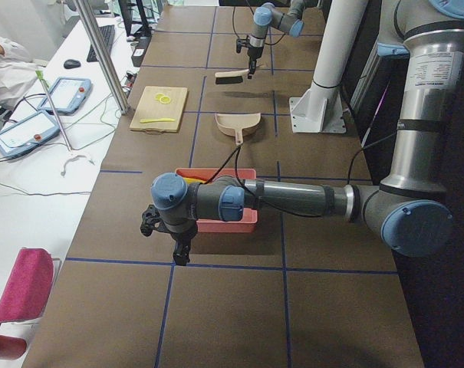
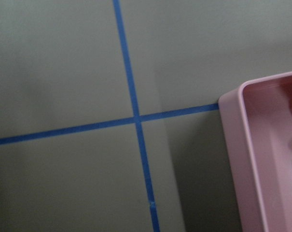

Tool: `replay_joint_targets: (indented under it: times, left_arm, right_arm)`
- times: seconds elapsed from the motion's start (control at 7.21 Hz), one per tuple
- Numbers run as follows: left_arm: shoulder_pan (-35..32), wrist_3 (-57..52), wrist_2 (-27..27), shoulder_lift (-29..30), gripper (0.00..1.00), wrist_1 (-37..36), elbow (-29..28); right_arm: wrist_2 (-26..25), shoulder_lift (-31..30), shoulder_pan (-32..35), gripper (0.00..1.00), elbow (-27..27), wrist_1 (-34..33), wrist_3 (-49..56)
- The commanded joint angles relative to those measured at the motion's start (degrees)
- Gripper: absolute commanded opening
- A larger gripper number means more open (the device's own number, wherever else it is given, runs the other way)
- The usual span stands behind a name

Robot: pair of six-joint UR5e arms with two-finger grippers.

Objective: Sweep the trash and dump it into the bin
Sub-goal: 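Return the brush with the right gripper to its starting spot and release it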

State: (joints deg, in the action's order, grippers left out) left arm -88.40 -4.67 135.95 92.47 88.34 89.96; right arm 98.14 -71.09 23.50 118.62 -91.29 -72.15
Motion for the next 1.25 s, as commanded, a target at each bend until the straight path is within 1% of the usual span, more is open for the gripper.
replay_joint_targets:
  times: [0.0, 0.14, 0.28, 0.42, 0.56, 0.69, 0.83, 0.97, 1.11]
  left_arm:
    - [-0.71, -0.16, 0.19, -2.46, 1.00, 0.86, 0.82]
    - [-1.07, -0.16, 0.02, -3.17, 1.00, 0.87, 2.05]
    - [-0.98, -0.08, -1.46, -5.26, 1.00, 1.39, 3.36]
    - [-1.07, 0.36, -2.70, -5.46, 1.00, 2.09, 3.38]
    - [-1.16, 0.10, -2.71, -7.55, 1.00, 2.19, 3.72]
    - [-1.16, 0.10, -2.80, -7.39, 1.00, 2.19, 3.73]
    - [-1.07, 0.19, -2.80, -7.30, 1.00, 2.19, 3.64]
    - [-1.07, 0.27, -2.71, -7.39, 1.00, 2.19, 3.64]
    - [-1.07, 0.28, -2.62, -7.48, 1.00, 2.19, 3.55]
  right_arm:
    - [4.06, -1.41, 3.47, 0.00, 1.87, -0.03, 1.40]
    - [4.25, -3.85, 5.31, 0.00, 3.01, -0.03, 4.10]
    - [8.34, -6.14, 9.42, 0.00, 3.37, -0.03, 9.09]
    - [9.77, -9.12, 12.15, 0.00, 3.38, 0.06, 12.09]
    - [9.96, -12.72, 15.49, 0.00, 3.29, 1.19, 18.39]
    - [12.22, -17.54, 18.65, 0.00, 2.94, 5.64, 21.50]
    - [14.94, -23.07, 21.82, 0.00, 2.07, 11.95, 24.05]
    - [15.75, -28.78, 23.50, 0.00, 0.49, 19.32, 26.34]
    - [17.33, -33.80, 25.35, 0.00, -2.48, 27.75, 26.54]
